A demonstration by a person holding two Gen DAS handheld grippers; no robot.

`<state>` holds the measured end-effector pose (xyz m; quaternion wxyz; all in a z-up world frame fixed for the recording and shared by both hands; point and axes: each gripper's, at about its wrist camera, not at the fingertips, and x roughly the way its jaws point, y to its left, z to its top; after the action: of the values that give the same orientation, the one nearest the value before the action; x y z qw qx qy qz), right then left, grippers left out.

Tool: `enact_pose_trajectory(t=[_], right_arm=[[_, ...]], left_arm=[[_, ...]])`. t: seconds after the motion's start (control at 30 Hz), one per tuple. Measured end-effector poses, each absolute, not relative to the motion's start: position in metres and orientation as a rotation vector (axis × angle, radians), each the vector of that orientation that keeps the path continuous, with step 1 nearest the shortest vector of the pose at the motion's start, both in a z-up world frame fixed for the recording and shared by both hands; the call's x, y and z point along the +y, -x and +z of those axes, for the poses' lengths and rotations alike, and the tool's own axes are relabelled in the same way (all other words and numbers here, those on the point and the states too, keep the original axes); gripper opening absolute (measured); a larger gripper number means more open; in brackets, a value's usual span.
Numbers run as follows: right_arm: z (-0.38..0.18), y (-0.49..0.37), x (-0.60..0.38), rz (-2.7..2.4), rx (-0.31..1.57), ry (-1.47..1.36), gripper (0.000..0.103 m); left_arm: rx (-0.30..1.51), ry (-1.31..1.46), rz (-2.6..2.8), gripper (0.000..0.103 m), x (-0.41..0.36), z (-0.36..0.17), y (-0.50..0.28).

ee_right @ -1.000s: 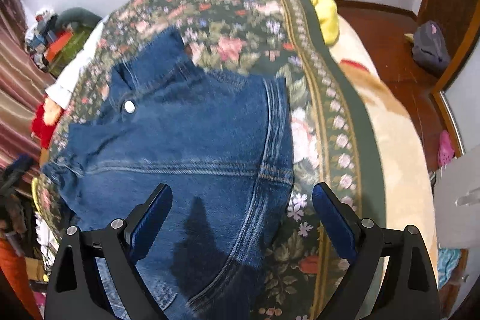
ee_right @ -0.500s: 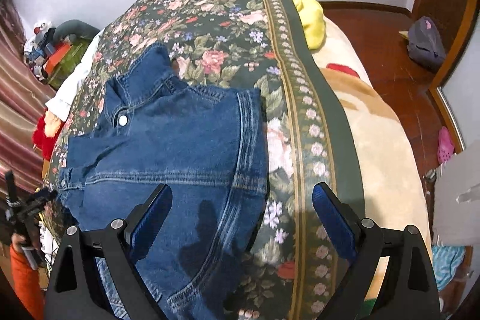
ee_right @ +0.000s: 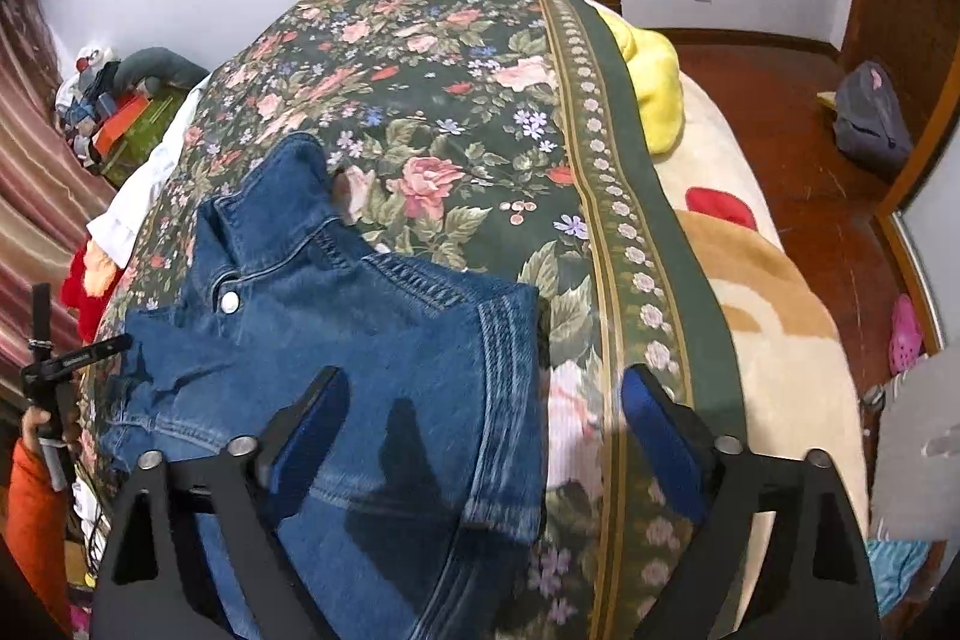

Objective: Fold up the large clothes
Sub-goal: 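Grasp the folded jacket's edges with the left tool while the right tool grasps its side seam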

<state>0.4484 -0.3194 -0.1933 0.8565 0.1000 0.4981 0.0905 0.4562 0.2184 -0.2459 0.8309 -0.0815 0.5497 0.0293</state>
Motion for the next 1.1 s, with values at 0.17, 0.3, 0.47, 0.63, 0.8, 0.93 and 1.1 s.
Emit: enact_pose_trajectory(t=[0.17, 0.3, 0.47, 0.63, 0.8, 0.93, 1.1], right_arm=[[-0.214, -0.465, -0.316, 0.213, 1.072, -0.234, 0.055], [-0.218, -0.47, -0.301, 0.197, 1.071, -0.204, 0.045], [-0.208, -0.474, -0.276, 0.203, 1.038, -0.079, 0.021], [-0.169, -0.481, -0.248, 0.222, 0.926, 0.021, 0.016], [-0.149, -0.499, -0.203, 0.265, 0.862, 0.122, 0.015], [-0.153, -0.519, -0.173, 0.291, 0.856, 0.147, 0.015], [-0.176, -0.544, -0.148, 0.27, 0.889, 0.197, 0.016]], left_arm=[[1.149, 0.183, -0.004, 0.049, 0.205, -0.259, -0.469], [1.154, 0.197, 0.019, 0.022, 0.195, -0.259, -0.474], [1.06, 0.048, 0.06, 0.013, 0.175, -0.232, -0.463], [0.927, 0.062, 0.064, 0.012, 0.182, -0.182, -0.44], [0.849, 0.069, 0.104, 0.012, 0.204, -0.148, -0.42], [0.874, 0.095, 0.158, 0.012, 0.232, -0.152, -0.418], [0.974, 0.086, 0.213, 0.012, 0.257, -0.188, -0.434]])
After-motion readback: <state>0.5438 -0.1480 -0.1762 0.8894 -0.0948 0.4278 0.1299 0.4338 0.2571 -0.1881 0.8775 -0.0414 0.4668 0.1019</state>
